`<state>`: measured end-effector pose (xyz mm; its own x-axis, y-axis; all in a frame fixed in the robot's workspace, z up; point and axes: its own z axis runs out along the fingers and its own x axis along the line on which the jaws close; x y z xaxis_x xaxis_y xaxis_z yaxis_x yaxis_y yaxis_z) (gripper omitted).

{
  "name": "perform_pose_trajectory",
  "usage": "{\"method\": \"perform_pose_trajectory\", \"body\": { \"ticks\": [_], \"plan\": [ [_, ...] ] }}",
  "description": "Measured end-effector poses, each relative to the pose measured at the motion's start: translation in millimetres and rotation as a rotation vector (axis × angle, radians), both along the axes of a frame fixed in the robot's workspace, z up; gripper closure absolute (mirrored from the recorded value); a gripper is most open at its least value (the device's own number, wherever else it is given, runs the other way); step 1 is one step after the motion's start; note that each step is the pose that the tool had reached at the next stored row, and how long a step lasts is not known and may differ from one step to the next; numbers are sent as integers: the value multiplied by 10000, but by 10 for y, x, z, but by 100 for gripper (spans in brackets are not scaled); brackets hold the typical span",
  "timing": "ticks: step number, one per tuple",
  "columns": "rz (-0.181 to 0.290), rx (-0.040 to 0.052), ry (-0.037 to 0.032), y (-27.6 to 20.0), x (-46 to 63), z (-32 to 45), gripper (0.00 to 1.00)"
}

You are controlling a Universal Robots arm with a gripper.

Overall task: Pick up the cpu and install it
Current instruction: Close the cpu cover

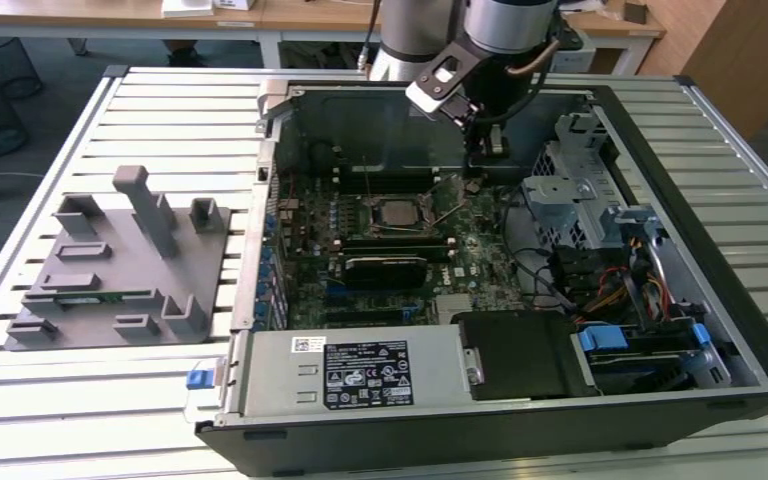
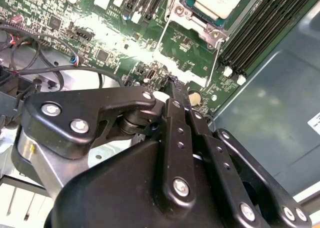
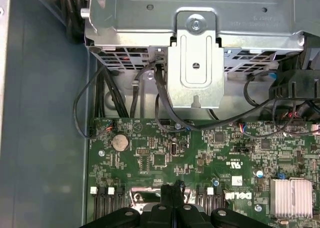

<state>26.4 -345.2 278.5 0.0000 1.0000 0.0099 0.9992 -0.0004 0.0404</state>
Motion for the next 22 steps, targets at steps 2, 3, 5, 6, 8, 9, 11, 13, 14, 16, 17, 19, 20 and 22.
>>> {"method": "perform_pose_trajectory", "body": {
  "ticks": [2, 3, 5, 6, 8, 9, 11, 13, 14, 16, 17, 19, 20, 22],
  "plan": [
    [0, -1, 5, 5, 24, -5, 89],
    [0, -2, 9, 8, 36, -10, 89],
    [0, -3, 21, 17, 56, -23, 89],
    [0, -3, 25, 21, 64, -33, 89],
    [0, -5, 39, 37, 83, -55, 89],
    [0, -3, 46, 49, 95, -68, 89],
    [1, -3, 58, 68, 114, -100, 89],
    [2, -2, 69, 81, 128, -136, 89],
    [2, -2, 77, 85, 136, -153, 89],
    [4, -2, 96, 90, 148, -187, 89],
    [5, -3, 106, 92, 153, -205, 89],
    [6, -3, 117, 95, 161, -241, 89],
    [7, -4, 121, 96, 164, -259, 89],
    [8, -3, 124, 98, 167, -295, 89]
  ]
}}
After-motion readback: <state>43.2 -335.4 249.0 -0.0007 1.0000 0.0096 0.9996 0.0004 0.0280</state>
